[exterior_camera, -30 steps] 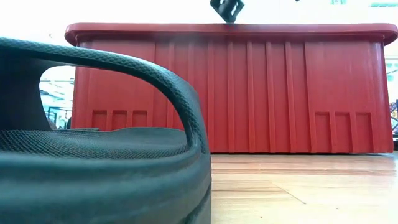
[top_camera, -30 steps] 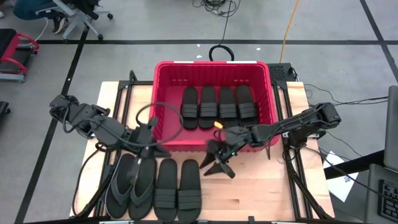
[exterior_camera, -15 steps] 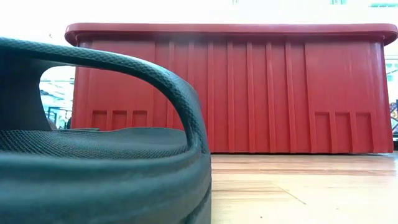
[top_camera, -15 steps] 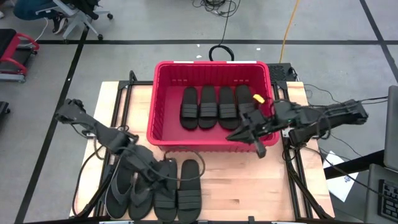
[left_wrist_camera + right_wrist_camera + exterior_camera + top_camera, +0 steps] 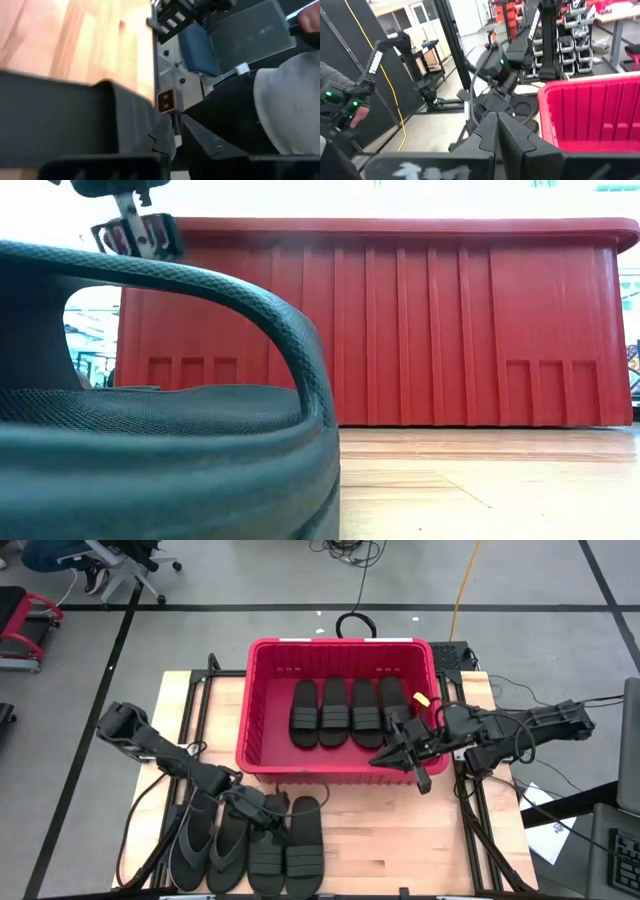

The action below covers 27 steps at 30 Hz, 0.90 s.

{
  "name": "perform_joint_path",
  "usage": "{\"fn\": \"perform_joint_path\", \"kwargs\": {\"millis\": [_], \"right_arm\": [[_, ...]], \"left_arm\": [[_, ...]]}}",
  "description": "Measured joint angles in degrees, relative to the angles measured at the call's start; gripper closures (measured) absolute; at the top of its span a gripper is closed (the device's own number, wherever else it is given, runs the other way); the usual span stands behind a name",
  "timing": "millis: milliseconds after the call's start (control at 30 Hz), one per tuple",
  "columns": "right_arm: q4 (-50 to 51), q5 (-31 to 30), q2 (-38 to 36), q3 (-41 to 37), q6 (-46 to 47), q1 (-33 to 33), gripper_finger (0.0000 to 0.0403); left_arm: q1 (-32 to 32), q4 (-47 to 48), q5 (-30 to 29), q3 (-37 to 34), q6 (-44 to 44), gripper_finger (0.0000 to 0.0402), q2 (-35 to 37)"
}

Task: Pick and place slides into bin
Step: Put the black slipper into the red bin

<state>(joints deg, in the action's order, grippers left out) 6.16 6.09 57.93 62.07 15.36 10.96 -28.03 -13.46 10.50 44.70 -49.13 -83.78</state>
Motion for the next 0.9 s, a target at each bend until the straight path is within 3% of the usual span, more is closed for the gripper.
{"fn": "perform_joint_path", "kwargs": {"millis": [400, 567, 733, 900], "right_arm": [[-10.85, 2.82, -0.05, -6.28, 8.19, 0.92, 0.0394], [-11.51, 1.46, 0.05, -6.52, 7.99, 1.80, 0.0394], [-11.54, 1.43, 0.04, -6.52, 8.47, 1.97, 0.0394], [-11.57, 1.33, 0.04, -6.52, 9.02, 1.97, 0.0394]], "left_arm": [[-0.75, 2.14, 0.61, 3.98, 8.87, 0.0214, -8.45], [0.40, 4.93, 6.93, 4.23, 7.37, 0.0171, -12.78], [1.11, 1.24, 12.24, 4.27, 6.85, 0.0159, -15.95], [1.82, -0.04, 13.69, 4.23, 7.95, 0.0191, -17.80]]}}
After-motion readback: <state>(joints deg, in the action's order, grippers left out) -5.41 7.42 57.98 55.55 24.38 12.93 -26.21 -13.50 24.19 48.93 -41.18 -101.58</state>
